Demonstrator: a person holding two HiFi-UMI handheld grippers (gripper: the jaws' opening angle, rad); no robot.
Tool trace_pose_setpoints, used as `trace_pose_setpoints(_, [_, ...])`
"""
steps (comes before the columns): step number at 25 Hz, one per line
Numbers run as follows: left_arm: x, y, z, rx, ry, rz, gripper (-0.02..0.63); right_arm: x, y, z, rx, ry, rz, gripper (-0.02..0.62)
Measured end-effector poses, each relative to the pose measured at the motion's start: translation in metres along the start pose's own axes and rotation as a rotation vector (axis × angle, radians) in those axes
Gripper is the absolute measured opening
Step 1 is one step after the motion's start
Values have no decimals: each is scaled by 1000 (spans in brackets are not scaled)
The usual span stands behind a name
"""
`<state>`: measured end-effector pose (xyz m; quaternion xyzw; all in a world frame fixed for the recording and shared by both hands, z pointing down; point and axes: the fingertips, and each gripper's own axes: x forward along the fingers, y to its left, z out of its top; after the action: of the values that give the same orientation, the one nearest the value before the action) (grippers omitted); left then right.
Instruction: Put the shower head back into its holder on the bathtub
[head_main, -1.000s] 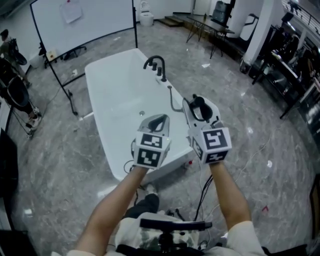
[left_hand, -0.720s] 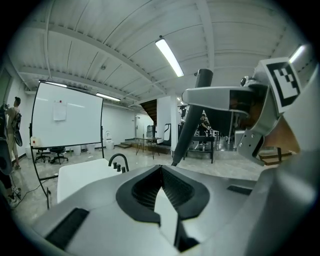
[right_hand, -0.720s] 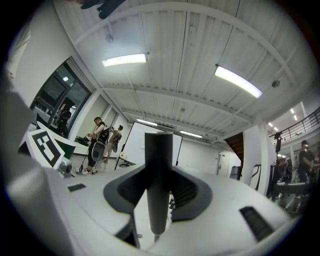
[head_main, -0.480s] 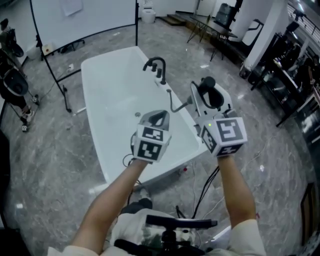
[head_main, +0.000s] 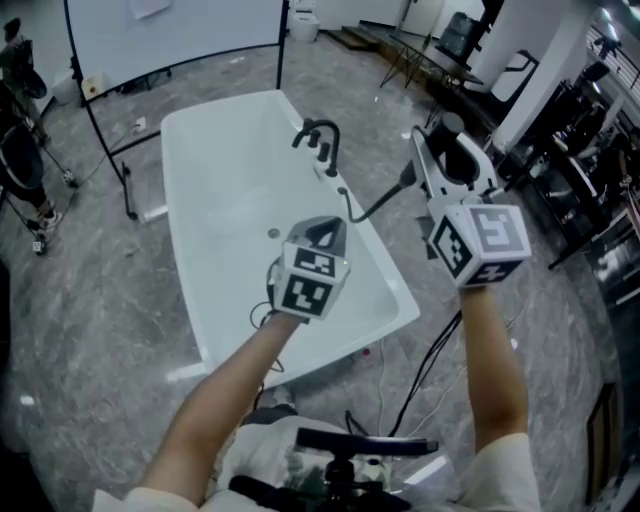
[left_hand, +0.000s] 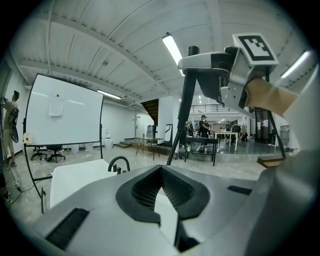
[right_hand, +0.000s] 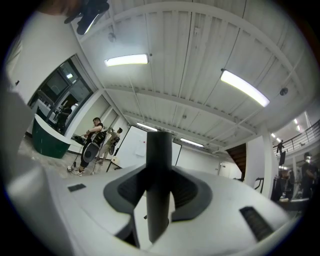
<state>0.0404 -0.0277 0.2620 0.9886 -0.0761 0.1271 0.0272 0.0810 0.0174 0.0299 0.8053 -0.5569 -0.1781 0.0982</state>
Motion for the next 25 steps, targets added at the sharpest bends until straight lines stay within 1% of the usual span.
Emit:
trace_pose_setpoints(4, [13,21,-1,-4,6,-5,15,29,-10,4,-30,-10,-10,130])
trace_pose_setpoints(8, [22,32,2,3,11,-15,15,52,-25,11,-59,-15,-28,130])
trace_pose_setpoints(12, [30,48,7,-6,8,-13,15,77,-39,20,-87,-20,-42,130])
trace_pose_setpoints(21, [43,67,9,-22,18,1,15,121,-65,32,-125,-42,-46,130])
trace_pose_setpoints(25, [53,66,6,-24,23,8,15,134,-78,31,-135,-58,-43,130])
